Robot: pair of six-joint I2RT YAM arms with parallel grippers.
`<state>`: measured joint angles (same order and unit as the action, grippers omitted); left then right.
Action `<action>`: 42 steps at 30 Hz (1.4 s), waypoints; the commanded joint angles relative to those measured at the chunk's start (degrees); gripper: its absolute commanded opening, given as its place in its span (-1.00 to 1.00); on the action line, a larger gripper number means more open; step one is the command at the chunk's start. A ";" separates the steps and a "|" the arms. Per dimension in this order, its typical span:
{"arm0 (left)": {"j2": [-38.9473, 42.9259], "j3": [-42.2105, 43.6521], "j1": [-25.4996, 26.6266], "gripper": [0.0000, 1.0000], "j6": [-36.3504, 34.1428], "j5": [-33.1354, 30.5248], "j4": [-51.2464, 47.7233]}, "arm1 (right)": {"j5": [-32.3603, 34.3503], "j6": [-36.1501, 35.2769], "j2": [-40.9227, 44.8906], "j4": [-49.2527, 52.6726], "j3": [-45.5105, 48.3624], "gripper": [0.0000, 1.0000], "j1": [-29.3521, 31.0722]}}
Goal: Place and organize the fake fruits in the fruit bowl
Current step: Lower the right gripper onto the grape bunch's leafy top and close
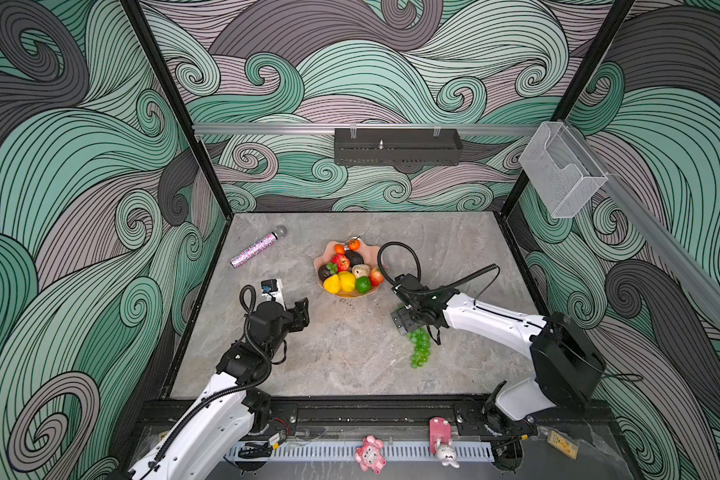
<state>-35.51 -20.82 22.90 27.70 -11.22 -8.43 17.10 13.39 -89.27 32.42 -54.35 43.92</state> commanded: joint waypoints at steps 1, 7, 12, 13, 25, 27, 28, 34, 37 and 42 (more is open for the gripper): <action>0.89 -0.06 -0.25 0.50 0.67 0.68 3.04 | 5.22 -0.53 -0.58 1.99 -1.13 0.94 -0.25; 1.58 0.94 -0.31 0.51 0.48 0.93 3.94 | 4.44 2.26 3.18 3.40 0.84 0.86 -4.01; 1.83 1.31 -0.35 0.52 0.27 1.28 4.39 | -0.14 4.85 6.49 4.01 3.59 0.80 -9.24; 1.89 1.39 -0.31 0.52 0.24 1.37 4.45 | -1.12 5.25 7.02 3.98 4.00 0.78 -10.29; 2.38 1.74 -0.48 0.54 0.07 1.64 4.60 | -6.38 10.82 11.87 4.62 7.97 0.71 -19.27; 2.70 1.79 -0.57 0.53 0.14 1.64 4.51 | -7.01 11.17 13.25 4.54 8.67 0.71 -21.40; 2.73 1.83 -0.54 0.54 0.11 1.64 4.46 | -8.18 11.43 13.95 4.26 9.22 0.70 -23.05; 2.83 1.88 -0.57 0.54 0.15 1.64 4.46 | -10.72 9.92 16.95 3.91 9.50 0.65 -27.05; 2.57 1.83 -0.57 0.54 0.23 1.64 4.64 | -9.54 7.63 16.89 3.86 7.41 0.63 -24.47; 1.94 1.66 -0.62 0.54 0.24 1.73 4.66 | -5.65 5.26 9.69 5.77 1.29 0.62 -18.36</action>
<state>-33.28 -19.25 22.90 27.68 -9.82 -4.86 9.39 20.62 -76.82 37.36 -50.46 24.08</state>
